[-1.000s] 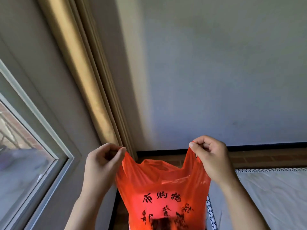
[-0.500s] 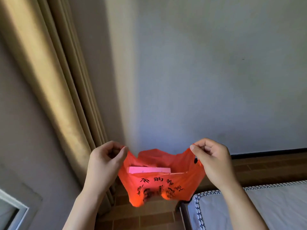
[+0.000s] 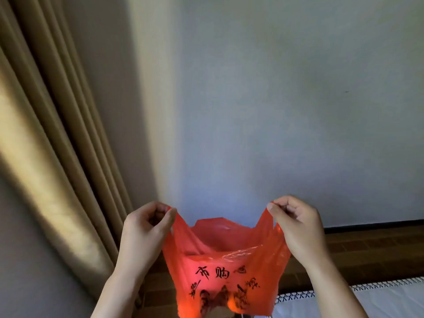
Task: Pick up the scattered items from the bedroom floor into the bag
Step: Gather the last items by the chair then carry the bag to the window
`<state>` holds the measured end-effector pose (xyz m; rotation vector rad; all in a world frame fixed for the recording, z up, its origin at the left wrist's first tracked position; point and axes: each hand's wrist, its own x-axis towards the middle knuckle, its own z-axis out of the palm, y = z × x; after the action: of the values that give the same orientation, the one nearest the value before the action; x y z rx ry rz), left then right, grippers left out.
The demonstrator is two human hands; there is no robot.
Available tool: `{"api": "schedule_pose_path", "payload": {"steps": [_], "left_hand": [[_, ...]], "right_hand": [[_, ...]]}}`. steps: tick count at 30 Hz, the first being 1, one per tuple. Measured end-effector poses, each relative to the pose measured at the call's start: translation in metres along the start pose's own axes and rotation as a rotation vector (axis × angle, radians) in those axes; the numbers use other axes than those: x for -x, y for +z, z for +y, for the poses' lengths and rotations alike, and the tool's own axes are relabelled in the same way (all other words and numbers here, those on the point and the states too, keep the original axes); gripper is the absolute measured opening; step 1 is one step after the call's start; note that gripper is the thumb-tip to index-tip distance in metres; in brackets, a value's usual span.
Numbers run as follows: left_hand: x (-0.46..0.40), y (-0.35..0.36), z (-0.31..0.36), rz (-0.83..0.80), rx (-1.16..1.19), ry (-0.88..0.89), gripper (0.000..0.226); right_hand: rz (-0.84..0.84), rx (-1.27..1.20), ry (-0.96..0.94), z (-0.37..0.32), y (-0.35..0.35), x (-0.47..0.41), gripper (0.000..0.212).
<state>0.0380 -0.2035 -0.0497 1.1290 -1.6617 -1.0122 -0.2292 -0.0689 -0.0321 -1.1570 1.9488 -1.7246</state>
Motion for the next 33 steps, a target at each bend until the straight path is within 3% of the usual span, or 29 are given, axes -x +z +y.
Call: {"api": "schedule_pose_path", "payload": {"steps": [8, 19, 29, 33], "left_hand": [[-0.059, 0.059, 0.032, 0.083, -0.090, 0.034, 0.019], [-0.095, 0.084, 0.021, 0.133, -0.257, -0.002, 0.016], [-0.192, 0.078, -0.037, 0.131, -0.204, -0.048, 0.017], [-0.244, 0.071, -0.083, 0.041, -0.155, -0.096, 0.019]], "right_hand": [[-0.083, -0.021, 0.024, 0.042, -0.020, -0.093, 0.021], [-0.276, -0.072, 0.077, 0.094, 0.015, -0.162, 0.021], [-0.263, -0.014, 0.094, 0.112, 0.080, -0.221, 0.019], [-0.227, 0.041, 0.147, 0.127, 0.121, -0.244, 0.023]]}}
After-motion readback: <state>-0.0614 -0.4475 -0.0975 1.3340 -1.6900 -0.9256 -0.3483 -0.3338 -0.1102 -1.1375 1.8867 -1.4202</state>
